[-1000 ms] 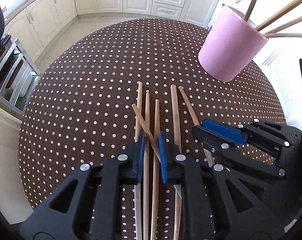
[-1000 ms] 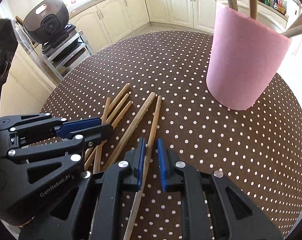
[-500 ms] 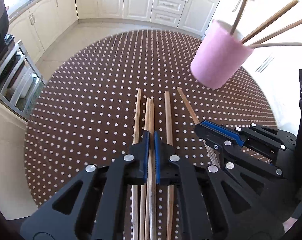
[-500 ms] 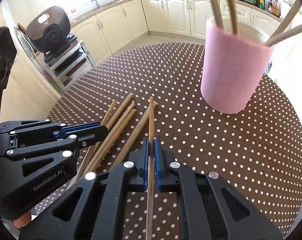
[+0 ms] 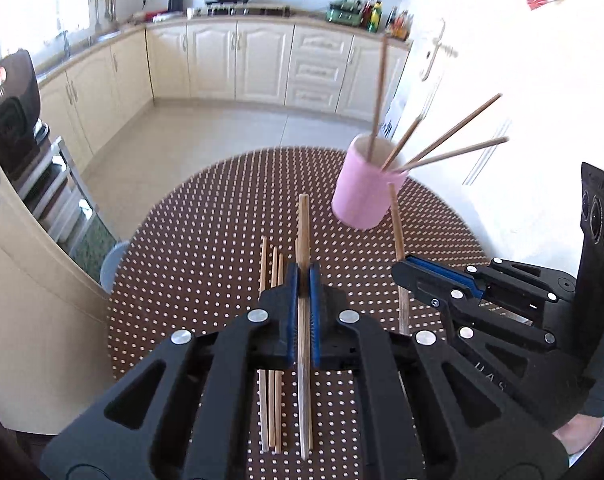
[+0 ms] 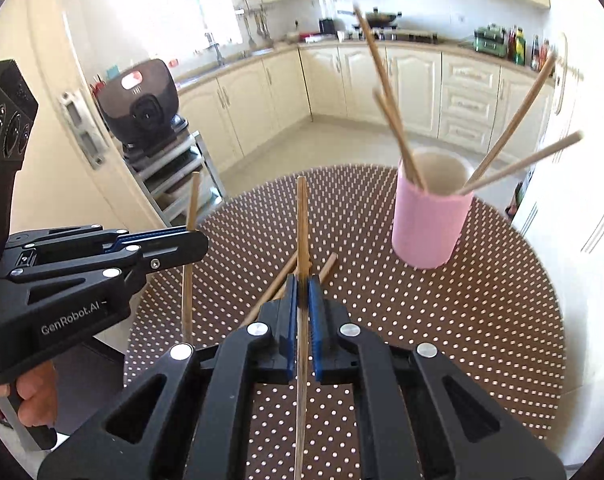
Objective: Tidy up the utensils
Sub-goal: 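Lift both held chopsticks upright toward the pink cup, then carry both held chopsticks over the pink cup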
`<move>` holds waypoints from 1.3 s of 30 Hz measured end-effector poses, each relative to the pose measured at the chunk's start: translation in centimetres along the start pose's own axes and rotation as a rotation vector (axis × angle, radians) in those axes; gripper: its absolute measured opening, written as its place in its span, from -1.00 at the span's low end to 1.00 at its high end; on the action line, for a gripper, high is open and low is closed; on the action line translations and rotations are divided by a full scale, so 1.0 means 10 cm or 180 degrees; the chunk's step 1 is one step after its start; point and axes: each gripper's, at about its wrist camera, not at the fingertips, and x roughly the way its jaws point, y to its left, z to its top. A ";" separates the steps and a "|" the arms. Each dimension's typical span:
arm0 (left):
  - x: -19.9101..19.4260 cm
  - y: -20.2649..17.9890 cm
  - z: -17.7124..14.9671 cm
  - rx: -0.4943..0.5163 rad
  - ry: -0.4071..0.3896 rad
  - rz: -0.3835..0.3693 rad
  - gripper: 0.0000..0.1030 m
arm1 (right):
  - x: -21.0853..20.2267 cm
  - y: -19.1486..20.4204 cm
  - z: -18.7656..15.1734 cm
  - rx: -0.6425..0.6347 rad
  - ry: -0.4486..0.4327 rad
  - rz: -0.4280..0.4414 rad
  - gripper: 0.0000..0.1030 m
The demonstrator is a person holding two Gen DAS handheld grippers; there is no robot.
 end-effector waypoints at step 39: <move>-0.78 -0.52 0.97 -0.0062 -0.1503 -0.0333 -0.89 | -1.06 -0.48 0.74 -0.0116 -0.1618 -0.0723 -0.92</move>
